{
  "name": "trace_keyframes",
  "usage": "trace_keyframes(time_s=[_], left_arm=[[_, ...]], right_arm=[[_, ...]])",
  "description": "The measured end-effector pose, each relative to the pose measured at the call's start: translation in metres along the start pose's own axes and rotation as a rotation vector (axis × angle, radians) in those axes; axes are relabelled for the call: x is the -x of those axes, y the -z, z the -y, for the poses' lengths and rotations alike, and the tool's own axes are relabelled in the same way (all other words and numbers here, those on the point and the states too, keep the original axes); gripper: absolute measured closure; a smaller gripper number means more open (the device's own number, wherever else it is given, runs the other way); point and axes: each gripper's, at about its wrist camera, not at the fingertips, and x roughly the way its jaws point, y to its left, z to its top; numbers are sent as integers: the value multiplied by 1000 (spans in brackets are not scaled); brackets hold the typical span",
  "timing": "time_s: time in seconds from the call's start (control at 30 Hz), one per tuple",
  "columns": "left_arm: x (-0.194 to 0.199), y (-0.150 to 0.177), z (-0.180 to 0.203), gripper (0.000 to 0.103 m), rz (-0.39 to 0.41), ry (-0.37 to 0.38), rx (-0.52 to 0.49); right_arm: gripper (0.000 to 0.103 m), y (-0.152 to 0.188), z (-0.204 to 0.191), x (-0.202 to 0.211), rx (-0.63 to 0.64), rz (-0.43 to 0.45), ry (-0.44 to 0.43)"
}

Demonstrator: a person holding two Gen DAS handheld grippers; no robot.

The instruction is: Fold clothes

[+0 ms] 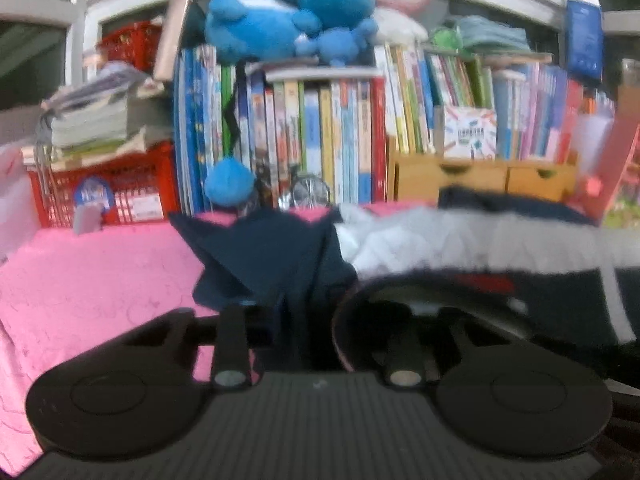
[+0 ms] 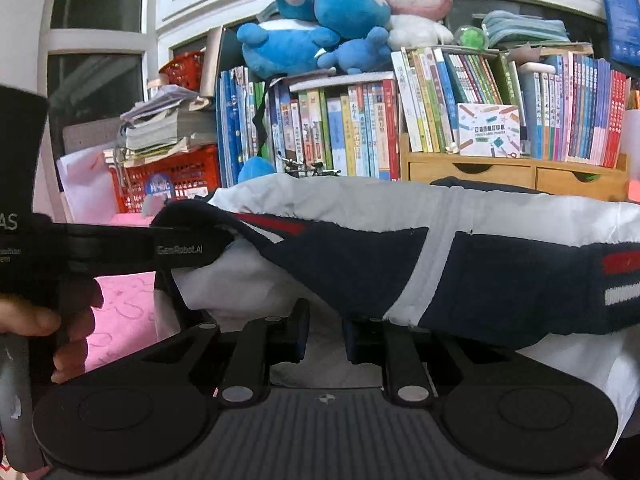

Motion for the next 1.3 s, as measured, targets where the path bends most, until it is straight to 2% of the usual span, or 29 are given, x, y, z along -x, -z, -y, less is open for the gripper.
trace_keyframes(time_s=[0.03, 0.13, 0.2, 0.23, 0.27, 0.33, 0.37, 0.43, 0.57, 0.63, 0.67, 0.73, 0.77, 0.8, 0.83, 0.9, 0.97, 1.07, 1.13, 1.3], left_arm=[[6, -3, -5, 76, 19, 2, 20], [35, -13, -29, 76, 103, -35, 79], [57, -20, -47, 74, 155, -39, 126], [68, -23, -54, 70, 179, -23, 148], [78, -23, -57, 68, 197, -16, 141], [91, -20, -56, 66, 205, -18, 117], [95, -17, -54, 66, 200, -24, 102], [96, -10, -52, 66, 171, -34, 93], [82, 7, -60, 66, 70, -48, 141], [78, 14, -64, 65, 45, -76, 153], [81, 18, -67, 64, 44, -85, 164], [88, 19, -77, 58, 60, -89, 207], [94, 19, -83, 57, 74, -83, 233], [99, 19, -87, 51, 79, -69, 246], [104, 19, -91, 47, 83, -52, 256], [112, 20, -87, 47, 80, -10, 229], [119, 25, -78, 46, 67, 0, 163], [124, 37, -77, 45, 0, 39, 133], [124, 46, -80, 40, -58, 61, 134], [113, 77, -81, 39, -228, 73, 140]], right_arm=[[86, -1, -1, 0, 15, 1, 21], [89, -6, 6, -2, 95, 41, 221], [90, -14, 22, -4, 80, 60, 335], [92, -17, 31, -6, 65, 68, 387], [97, -21, 39, -7, 50, 76, 435], [98, -24, 50, -7, 29, 78, 471], [96, -24, 52, -6, 27, 80, 452], [88, -19, 52, 2, 43, 75, 343], [72, 0, 48, 32, 41, -23, -10], [67, 13, 49, 51, 57, -39, -89], [65, 19, 50, 60, 91, -40, -70], [66, 31, 48, 74, 187, -40, 69], [76, 38, 50, 79, 239, -33, 191], [80, 42, 55, 83, 264, -23, 293], [103, 42, 64, 88, 236, -20, 324], [103, 41, 81, 101, 172, -11, 376], [103, 33, 92, 116, 95, 15, 378], [103, 27, 101, 135, 84, 34, 385], [103, 32, 105, 148, 76, 2, 354], [103, 55, 106, 156, 84, -123, 305]])
